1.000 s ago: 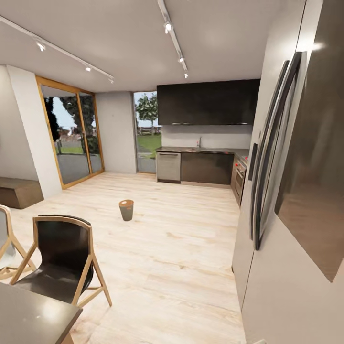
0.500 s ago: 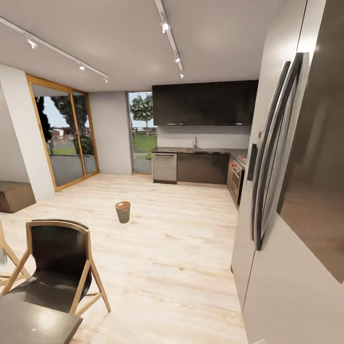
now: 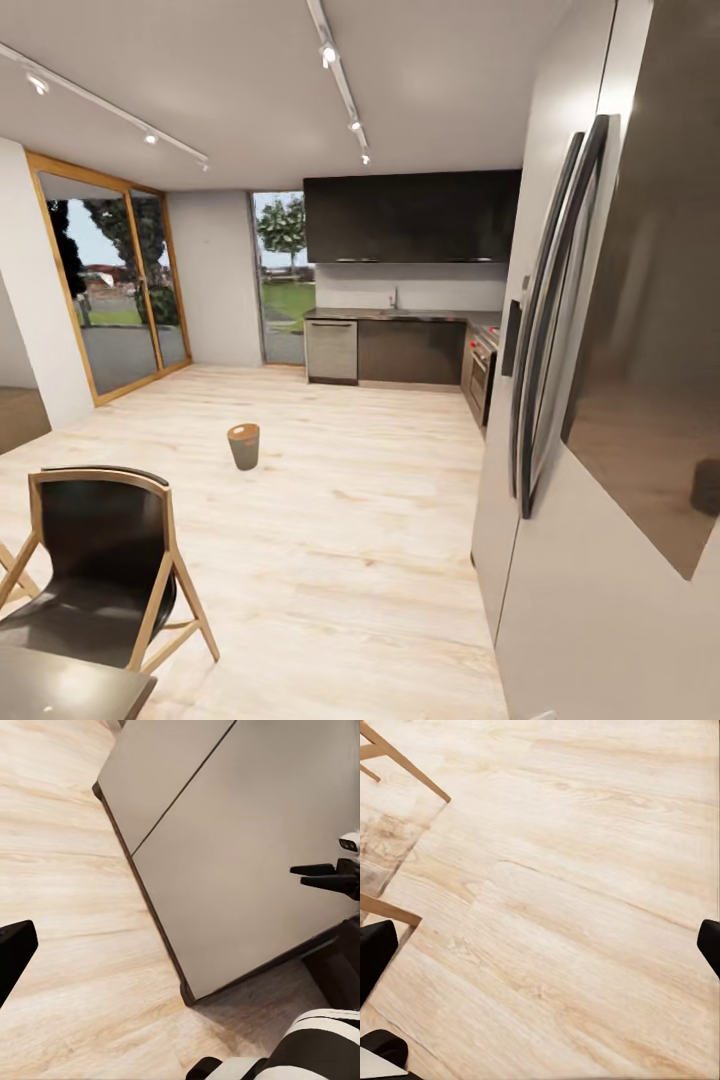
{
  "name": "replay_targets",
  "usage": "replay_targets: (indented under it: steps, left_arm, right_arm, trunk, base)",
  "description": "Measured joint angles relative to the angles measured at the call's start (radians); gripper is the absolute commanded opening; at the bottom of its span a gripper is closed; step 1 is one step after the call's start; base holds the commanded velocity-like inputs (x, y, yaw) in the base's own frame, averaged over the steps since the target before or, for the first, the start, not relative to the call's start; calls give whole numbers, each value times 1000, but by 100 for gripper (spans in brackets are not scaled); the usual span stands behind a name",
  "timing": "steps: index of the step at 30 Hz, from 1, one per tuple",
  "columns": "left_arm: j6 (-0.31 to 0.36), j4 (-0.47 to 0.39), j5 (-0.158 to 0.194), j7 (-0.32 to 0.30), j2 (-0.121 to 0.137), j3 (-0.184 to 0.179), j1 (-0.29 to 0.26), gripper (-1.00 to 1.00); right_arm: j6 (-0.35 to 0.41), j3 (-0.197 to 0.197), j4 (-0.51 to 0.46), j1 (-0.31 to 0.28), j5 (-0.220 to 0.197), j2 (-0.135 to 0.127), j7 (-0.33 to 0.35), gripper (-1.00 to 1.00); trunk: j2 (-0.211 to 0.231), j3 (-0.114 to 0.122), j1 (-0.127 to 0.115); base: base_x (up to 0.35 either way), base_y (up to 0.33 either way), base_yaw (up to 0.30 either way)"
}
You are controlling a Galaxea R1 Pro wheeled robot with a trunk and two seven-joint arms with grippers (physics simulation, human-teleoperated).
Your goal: Put the three can of soda from the living room inside the tash can in the kitchen.
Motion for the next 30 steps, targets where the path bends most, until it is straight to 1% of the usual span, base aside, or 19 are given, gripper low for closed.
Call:
replay_targets:
  steps: [16,21,30]
  left_arm:
    - [0,0,0,0,0,0,0,100]
    - [0,1,0,0,0,-1,0,100]
    - [1,1,0,0,0,-1,0,100]
  right_arm:
    - [0,0,0,0,0,0,0,100]
    - [0,0,0,0,0,0,-1,100]
    - [0,0,0,0,1,0,-1,100]
  trunk:
    - [0,0,0]
    - [0,0,0]
    - [0,0,0]
  base:
    - [0,0,-244]
    - [96,23,-66]
    - [291,88,-7]
